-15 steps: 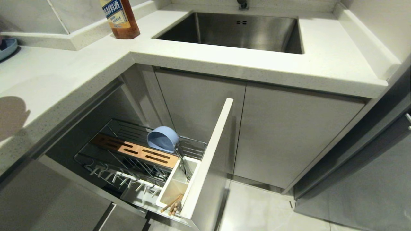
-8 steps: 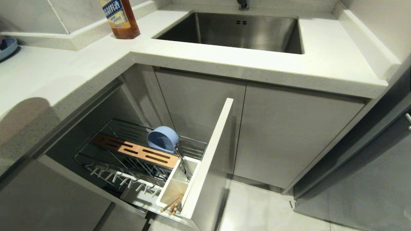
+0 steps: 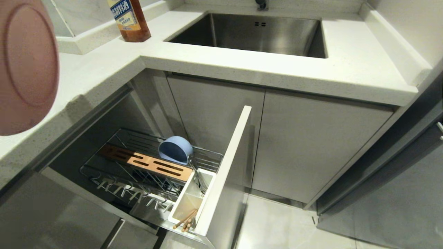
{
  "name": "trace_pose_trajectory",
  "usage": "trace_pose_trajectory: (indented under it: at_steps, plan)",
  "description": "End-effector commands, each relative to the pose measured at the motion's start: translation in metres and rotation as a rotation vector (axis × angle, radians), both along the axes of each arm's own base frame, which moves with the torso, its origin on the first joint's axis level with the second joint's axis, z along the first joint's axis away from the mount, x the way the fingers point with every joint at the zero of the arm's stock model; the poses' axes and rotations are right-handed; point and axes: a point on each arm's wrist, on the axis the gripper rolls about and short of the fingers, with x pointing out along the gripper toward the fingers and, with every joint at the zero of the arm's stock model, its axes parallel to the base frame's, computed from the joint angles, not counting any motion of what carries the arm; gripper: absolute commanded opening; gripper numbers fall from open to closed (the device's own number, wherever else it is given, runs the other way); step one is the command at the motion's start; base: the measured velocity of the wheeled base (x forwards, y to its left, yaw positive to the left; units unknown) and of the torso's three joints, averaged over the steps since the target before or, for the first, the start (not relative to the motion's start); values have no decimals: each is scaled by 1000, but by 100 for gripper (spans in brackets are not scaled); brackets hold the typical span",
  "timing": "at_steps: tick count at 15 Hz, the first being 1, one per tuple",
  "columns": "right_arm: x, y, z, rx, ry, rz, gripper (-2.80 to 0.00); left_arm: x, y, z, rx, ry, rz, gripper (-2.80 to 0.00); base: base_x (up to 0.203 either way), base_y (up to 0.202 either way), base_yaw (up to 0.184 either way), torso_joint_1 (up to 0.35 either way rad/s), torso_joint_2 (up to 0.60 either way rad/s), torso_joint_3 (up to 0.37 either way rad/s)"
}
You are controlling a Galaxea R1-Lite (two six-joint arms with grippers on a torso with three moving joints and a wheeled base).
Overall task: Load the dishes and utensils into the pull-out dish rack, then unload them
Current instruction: Pick up the plate and place it in the cupboard
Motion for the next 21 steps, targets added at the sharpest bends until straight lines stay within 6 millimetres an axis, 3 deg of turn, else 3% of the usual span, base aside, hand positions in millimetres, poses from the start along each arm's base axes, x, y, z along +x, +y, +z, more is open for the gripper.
trace_pose_trajectory:
  at_steps: [1,12,16,21]
  plan:
    - [0,0,0,0,2,0,-280,3,-6,-5,-16,5,-30,-280,0,0,0,0,0,0]
    - [0,0,0,-1,2,1,-280,27,-62,-61,-136,99,59,-280,0,0,0,0,0,0]
    - [0,0,-1,0,3,0,-280,31,-70,-99,-160,183,108,-280,0,0,0,0,0,0]
    - [0,0,0,0,1,-1,-280,39,-81,-125,-225,174,201,-280,0,0,0,0,0,0]
